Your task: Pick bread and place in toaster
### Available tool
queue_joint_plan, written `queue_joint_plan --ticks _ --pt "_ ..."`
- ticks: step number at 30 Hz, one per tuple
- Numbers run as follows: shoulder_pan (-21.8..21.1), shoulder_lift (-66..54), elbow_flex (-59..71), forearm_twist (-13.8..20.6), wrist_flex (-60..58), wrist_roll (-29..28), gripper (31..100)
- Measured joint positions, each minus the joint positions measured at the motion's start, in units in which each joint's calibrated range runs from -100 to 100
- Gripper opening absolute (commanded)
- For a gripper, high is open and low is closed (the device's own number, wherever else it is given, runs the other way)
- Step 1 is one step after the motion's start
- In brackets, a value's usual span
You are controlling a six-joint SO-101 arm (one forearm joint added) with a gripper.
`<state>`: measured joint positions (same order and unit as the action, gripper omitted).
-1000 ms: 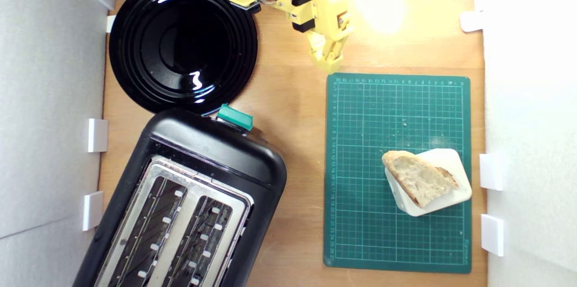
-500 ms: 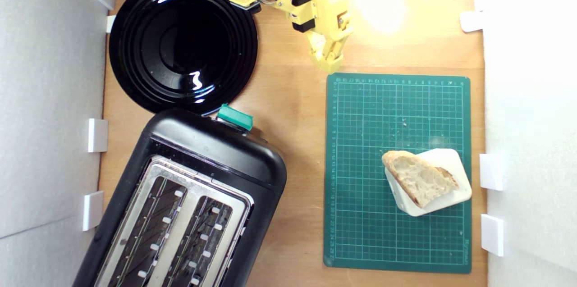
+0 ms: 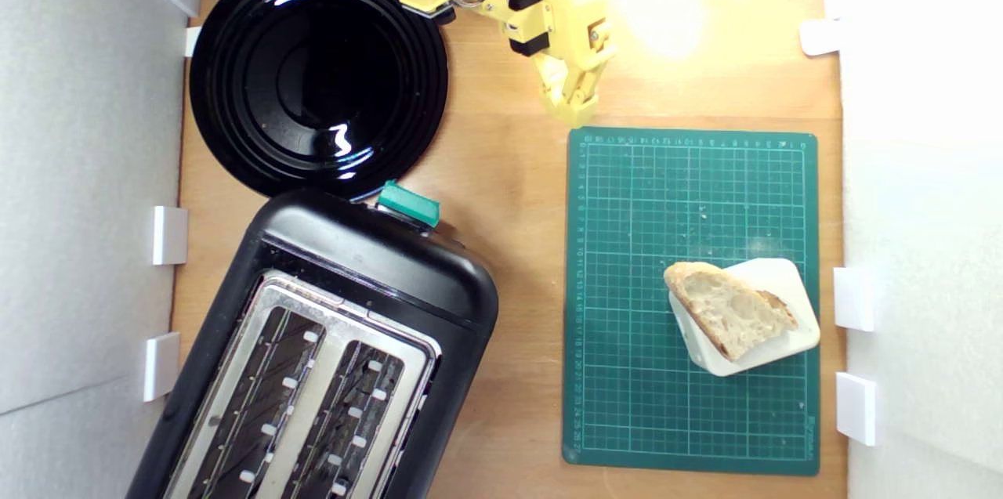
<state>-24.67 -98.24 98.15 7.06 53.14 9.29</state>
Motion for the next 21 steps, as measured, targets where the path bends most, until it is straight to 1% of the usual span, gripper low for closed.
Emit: queue_joint_plan --ticks 12,21 --pt "0.0 0.5 0.0 0.0 -0.1 0.0 39.0" --pt "0.1 10.4 0.0 0.0 -12.2 0.0 39.4"
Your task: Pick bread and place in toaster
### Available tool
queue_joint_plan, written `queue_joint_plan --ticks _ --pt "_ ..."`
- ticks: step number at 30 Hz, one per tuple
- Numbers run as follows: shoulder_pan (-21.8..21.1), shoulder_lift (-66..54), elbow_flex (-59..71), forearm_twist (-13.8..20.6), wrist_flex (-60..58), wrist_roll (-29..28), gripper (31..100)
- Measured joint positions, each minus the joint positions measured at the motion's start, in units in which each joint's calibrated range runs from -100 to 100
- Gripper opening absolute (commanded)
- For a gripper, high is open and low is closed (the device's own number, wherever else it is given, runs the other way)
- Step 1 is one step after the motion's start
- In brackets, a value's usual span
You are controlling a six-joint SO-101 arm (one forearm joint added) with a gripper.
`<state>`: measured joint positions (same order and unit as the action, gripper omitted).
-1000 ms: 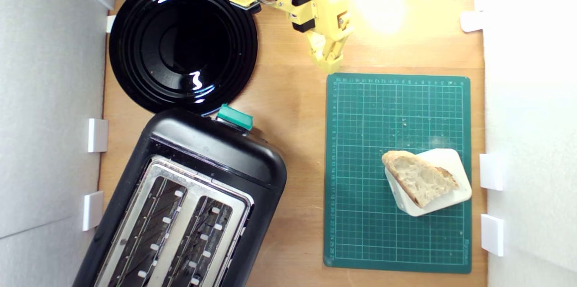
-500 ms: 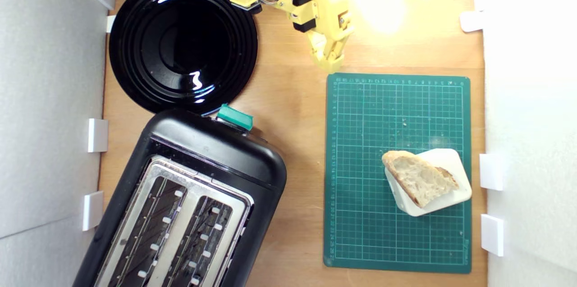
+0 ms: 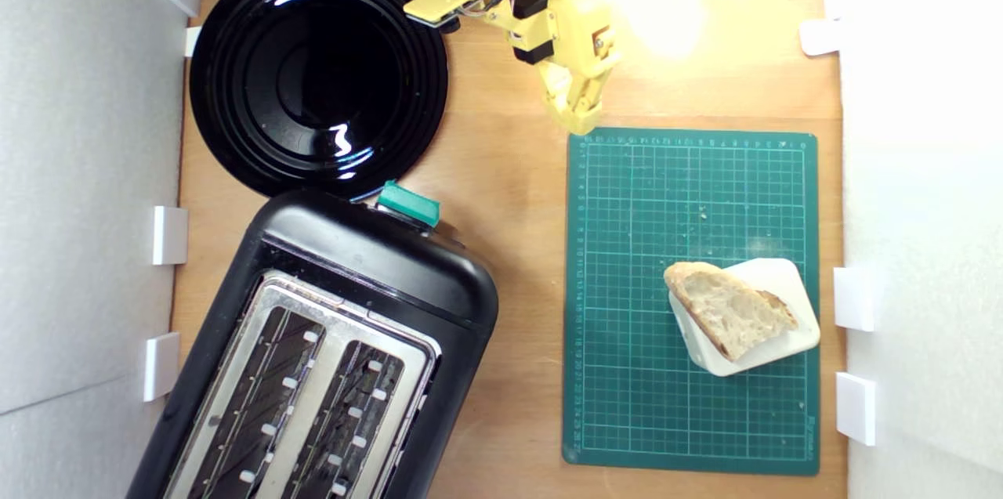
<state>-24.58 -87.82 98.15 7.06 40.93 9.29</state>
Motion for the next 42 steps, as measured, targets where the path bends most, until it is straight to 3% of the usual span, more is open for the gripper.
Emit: queue_joint_plan --ticks 15,35,42 --pt "0.0 22.9 0.0 0.0 -31.4 -5.5 39.8" --pt "0.0 64.1 -0.6 -0.1 -78.8 -5.7 39.9" --pt "0.0 74.5 -0.7 -0.1 -90.5 -5.7 39.3"
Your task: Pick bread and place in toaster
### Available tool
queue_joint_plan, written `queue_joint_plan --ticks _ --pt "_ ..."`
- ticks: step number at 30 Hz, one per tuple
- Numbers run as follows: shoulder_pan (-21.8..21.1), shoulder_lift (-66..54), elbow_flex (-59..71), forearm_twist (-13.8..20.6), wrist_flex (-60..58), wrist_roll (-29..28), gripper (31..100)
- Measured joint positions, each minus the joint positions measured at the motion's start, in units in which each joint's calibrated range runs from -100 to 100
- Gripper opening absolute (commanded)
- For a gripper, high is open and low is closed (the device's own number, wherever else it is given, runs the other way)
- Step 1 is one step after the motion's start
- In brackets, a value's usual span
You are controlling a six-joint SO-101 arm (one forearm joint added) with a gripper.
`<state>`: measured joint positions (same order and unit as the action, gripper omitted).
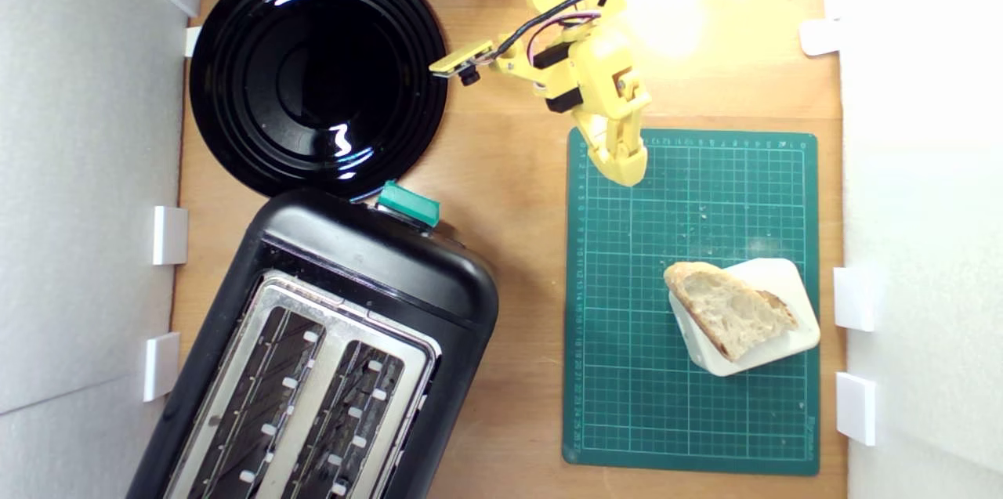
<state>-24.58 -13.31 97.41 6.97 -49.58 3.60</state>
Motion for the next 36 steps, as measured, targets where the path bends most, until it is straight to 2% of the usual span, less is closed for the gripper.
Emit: queue_joint_plan --ticks 5,18,21,24,28,33,34,36 --pt "3.2 4.1 -0.9 0.4 -4.2 0.0 39.2" --pt "3.5 14.6 -13.5 0.9 -4.4 0.0 41.6" --pt "3.0 16.9 -15.3 0.4 -4.5 0.0 50.0" --pt "2.8 17.9 -16.2 0.9 -4.5 0.0 63.0" --pt "2.4 18.5 -16.7 0.4 -4.5 0.0 70.9" --pt "0.8 20.1 -19.1 1.0 -4.5 0.0 76.3" --pt "0.3 21.3 -20.2 0.2 -4.5 0.0 77.4" --pt "-0.5 22.8 -21.6 0.5 -4.5 0.0 82.9"
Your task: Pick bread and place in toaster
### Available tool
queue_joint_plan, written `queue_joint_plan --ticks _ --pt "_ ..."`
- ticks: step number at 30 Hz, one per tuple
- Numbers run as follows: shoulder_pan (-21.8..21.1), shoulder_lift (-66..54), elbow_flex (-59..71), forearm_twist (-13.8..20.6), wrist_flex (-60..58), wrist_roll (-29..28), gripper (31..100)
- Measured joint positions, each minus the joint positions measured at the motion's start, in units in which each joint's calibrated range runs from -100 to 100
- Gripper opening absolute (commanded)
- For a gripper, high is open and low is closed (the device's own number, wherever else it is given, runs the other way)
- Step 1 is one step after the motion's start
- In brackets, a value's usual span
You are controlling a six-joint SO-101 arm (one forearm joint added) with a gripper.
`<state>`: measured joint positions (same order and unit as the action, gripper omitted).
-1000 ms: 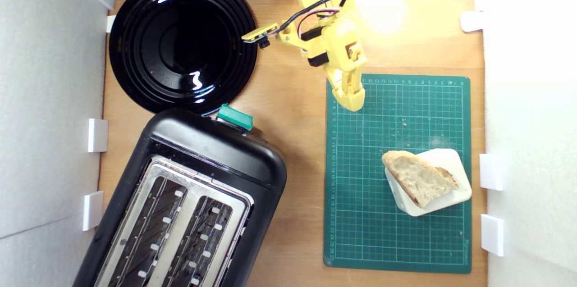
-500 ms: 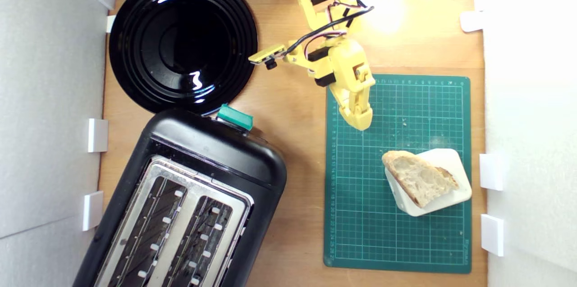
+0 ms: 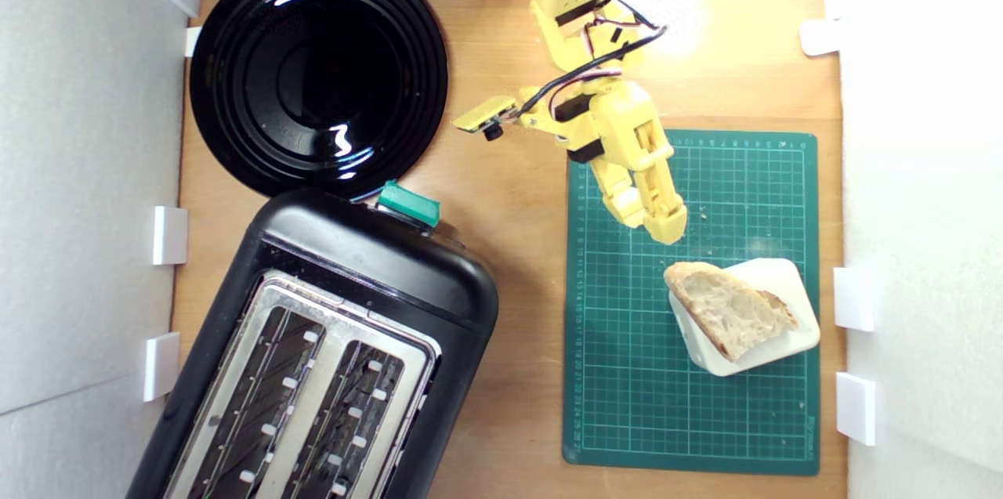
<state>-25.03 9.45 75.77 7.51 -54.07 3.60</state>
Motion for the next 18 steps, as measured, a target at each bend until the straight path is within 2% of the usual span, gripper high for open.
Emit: queue_joint_plan --ticks 5,18 --pt "-0.5 1.6 -2.2 -0.2 0.0 0.0 91.9" --pt "-0.5 3.3 -6.4 0.0 -0.1 0.0 92.8"
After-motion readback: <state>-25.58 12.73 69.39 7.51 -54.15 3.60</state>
